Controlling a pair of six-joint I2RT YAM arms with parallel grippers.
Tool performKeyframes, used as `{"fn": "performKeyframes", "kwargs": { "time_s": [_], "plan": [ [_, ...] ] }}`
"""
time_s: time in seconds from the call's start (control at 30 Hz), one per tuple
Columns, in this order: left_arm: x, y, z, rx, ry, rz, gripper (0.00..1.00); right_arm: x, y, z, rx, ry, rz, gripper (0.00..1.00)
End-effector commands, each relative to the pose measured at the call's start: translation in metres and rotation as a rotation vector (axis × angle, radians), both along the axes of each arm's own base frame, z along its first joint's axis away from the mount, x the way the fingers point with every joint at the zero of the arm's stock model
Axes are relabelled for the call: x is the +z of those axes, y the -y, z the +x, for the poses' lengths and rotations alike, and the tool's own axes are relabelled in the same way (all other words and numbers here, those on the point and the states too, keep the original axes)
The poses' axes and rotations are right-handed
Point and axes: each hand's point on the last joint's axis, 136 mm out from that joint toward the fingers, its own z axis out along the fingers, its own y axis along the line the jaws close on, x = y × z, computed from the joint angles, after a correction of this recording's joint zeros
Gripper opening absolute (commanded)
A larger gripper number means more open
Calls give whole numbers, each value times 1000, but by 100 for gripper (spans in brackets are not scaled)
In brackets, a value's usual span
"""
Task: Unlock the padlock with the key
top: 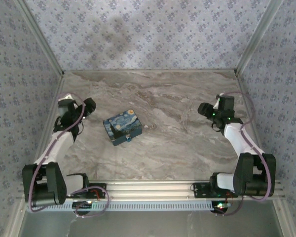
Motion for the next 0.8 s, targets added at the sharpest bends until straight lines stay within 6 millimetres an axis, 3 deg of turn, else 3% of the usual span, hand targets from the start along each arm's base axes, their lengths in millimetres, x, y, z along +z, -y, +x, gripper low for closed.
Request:
{"fn": "performKeyframes", "kwargs": {
  "time_s": [0.0, 0.13, 0.3, 0.5, 0.77],
  "plan": [
    [2, 51, -26, -144, -97, -111, 95, -21, -27, -31, 91, -203, 25, 50],
    [-4, 85, -49, -217, -128, -165, 95, -37, -53, -44, 172, -265, -3, 45],
    [-15, 114, -67, -270, -152, -199, 95, -56, -73, -42, 217, -315, -38, 43],
    [-18, 123, -73, -289, -177, -188, 95, -81, -78, -36, 212, -383, -94, 41],
    [-20, 125, -81, -291, -189, -192, 95, -99, -78, -32, 217, -422, -124, 37]
  ]
}}
